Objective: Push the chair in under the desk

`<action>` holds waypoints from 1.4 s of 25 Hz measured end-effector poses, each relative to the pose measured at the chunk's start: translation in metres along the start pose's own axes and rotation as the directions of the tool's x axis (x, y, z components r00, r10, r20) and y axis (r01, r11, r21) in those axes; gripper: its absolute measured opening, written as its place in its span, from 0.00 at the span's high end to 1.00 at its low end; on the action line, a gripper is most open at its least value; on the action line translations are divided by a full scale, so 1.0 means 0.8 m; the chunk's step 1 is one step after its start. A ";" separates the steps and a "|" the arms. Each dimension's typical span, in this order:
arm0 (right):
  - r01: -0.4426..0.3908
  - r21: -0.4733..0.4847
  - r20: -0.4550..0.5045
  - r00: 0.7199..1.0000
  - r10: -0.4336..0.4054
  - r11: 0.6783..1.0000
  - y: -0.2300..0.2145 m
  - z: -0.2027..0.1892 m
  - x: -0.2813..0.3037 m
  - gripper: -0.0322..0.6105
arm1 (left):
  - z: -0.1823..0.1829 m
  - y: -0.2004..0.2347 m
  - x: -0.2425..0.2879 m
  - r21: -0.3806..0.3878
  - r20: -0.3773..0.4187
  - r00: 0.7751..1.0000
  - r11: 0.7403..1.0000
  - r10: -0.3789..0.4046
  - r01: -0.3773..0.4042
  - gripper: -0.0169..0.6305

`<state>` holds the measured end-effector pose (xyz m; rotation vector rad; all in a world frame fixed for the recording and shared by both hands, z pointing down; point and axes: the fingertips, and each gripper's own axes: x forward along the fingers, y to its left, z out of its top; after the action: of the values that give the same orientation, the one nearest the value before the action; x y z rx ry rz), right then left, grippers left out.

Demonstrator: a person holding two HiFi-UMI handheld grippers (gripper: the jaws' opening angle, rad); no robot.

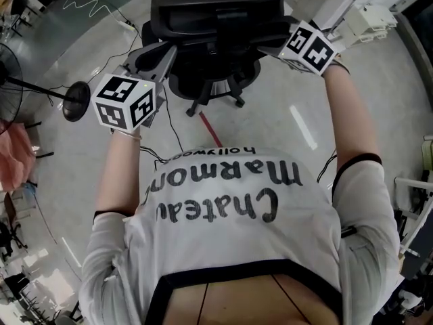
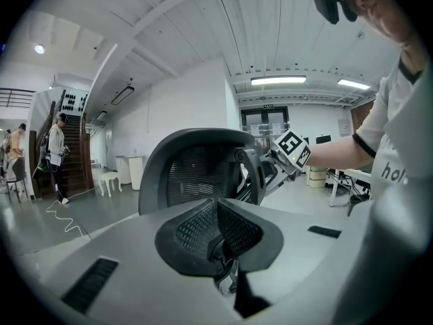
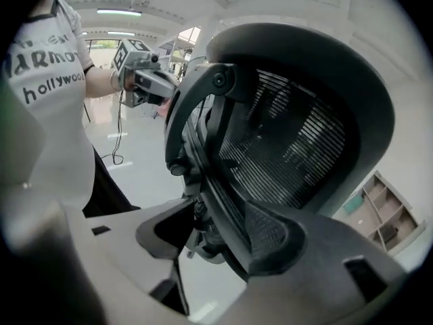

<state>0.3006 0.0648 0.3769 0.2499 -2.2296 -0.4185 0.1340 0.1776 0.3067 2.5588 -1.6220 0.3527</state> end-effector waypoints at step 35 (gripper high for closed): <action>0.038 0.015 -0.128 0.991 -0.036 0.999 0.008 0.013 0.018 0.64 | -0.062 0.025 0.077 0.497 -0.412 0.911 0.843 0.018 0.208 0.69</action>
<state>0.2831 0.0685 0.3830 0.3192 -2.1063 -0.3921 0.1337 0.1244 0.3690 2.6439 -1.3667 1.3995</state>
